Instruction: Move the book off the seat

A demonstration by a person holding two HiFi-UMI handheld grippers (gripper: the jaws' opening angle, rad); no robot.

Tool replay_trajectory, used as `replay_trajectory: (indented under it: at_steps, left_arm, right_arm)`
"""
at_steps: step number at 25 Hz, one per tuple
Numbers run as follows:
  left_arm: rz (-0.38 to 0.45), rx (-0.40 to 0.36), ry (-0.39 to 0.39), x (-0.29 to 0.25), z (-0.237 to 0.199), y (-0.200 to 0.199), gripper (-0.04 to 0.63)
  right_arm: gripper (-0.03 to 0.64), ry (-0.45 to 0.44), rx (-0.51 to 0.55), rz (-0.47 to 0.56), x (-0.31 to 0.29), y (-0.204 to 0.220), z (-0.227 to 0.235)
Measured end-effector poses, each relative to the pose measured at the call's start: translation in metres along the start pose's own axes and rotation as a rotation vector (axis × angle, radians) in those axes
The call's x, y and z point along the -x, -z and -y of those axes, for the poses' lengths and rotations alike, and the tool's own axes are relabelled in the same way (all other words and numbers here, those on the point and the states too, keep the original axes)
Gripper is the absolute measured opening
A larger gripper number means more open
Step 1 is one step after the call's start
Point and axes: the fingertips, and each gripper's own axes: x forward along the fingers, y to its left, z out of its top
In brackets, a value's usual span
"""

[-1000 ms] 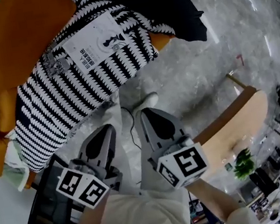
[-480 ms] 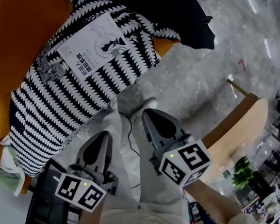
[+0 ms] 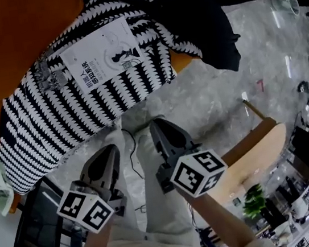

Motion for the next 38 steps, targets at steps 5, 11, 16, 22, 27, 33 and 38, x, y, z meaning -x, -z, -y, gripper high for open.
replay_trajectory:
  at_steps: [5, 11, 16, 22, 27, 33, 38]
  left_arm:
    - [0.014, 0.030, -0.023, -0.013, -0.009, 0.006, 0.009]
    - [-0.005, 0.037, -0.016, -0.023, -0.032, 0.010, 0.009]
    - [-0.001, 0.060, -0.013, -0.037, -0.048, 0.011, 0.009]
    - [-0.002, 0.059, -0.025, -0.049, -0.062, 0.022, 0.009]
    - [0.012, 0.052, -0.049, -0.060, -0.075, 0.028, 0.009]
    - [0.034, 0.028, -0.103, -0.075, -0.094, 0.030, 0.009]
    - [0.021, -0.014, -0.099, -0.089, -0.093, 0.037, 0.009]
  right_arm:
    - [0.017, -0.010, -0.077, -0.004, -0.021, 0.000, 0.015]
    - [0.040, -0.005, -0.168, -0.004, -0.049, 0.006, 0.025]
    - [0.074, -0.020, -0.223, 0.008, -0.069, 0.006, 0.037]
    - [0.140, -0.114, -0.339, 0.025, -0.089, 0.008, 0.045]
    - [0.155, -0.144, -0.329, 0.024, -0.105, 0.006, 0.049]
    - [0.155, -0.172, -0.391, 0.047, -0.129, 0.009, 0.060]
    - [0.155, -0.146, -0.374, 0.018, -0.148, 0.018, 0.081]
